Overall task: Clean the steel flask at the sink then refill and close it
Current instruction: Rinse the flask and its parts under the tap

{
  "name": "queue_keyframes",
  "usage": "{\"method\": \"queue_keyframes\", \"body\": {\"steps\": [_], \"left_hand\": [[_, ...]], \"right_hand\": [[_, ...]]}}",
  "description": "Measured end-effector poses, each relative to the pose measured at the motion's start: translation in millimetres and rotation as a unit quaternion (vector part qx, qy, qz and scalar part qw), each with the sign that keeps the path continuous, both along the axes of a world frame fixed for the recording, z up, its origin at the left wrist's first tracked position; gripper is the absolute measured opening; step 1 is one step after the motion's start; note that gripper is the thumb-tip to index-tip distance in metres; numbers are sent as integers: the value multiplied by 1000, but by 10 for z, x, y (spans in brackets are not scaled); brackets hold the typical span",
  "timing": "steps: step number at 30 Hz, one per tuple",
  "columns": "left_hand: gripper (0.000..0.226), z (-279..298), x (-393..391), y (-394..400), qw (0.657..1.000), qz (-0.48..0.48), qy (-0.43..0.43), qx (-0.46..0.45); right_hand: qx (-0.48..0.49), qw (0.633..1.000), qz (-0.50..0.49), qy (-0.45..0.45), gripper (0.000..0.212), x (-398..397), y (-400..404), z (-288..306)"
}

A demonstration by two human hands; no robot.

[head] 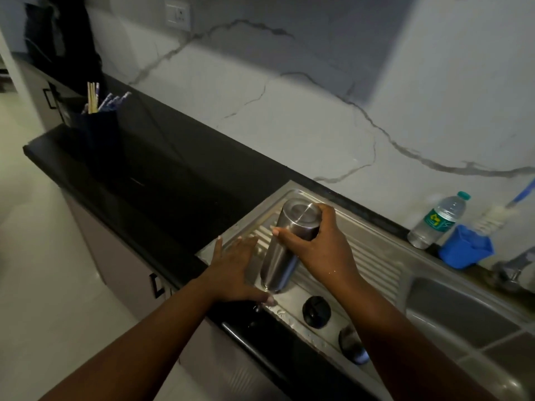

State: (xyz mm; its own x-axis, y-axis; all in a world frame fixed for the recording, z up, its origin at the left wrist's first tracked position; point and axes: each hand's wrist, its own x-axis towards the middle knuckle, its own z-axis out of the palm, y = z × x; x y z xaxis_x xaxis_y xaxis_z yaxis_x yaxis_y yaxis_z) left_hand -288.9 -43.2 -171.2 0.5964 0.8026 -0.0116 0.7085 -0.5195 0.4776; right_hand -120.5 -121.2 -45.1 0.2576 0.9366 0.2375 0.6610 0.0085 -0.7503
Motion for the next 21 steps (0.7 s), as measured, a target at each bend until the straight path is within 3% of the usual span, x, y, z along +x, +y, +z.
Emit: {"method": "queue_keyframes", "body": {"steps": [5, 9, 12, 15, 18, 21], "left_hand": [[130, 722, -125, -74, 997, 35, -66, 32], [123, 1631, 39, -245, 970, 26, -116, 212], [108, 2002, 559, -527, 937, -45, -143, 315], [94, 1940, 1261, -822, 913, -129, -175, 345], [90, 1689, 2014, -1062, 920, -164, -181, 306], [90, 1363, 2827, -1356, 925, -231, -133, 272]], "right_hand": [[-54, 998, -14, 23, 92, 103, -89, 77], [-48, 997, -63, 23, 99, 391, -237, 217], [-49, 992, -114, 19, 97, 800, -404, 242], [-47, 987, -153, -3, 85, 1325, -651, 101], [-56, 979, -194, 15, 92, 1886, -1042, -30], [-84, 968, -232, 42, 76, 2523, -1527, -156]]}}
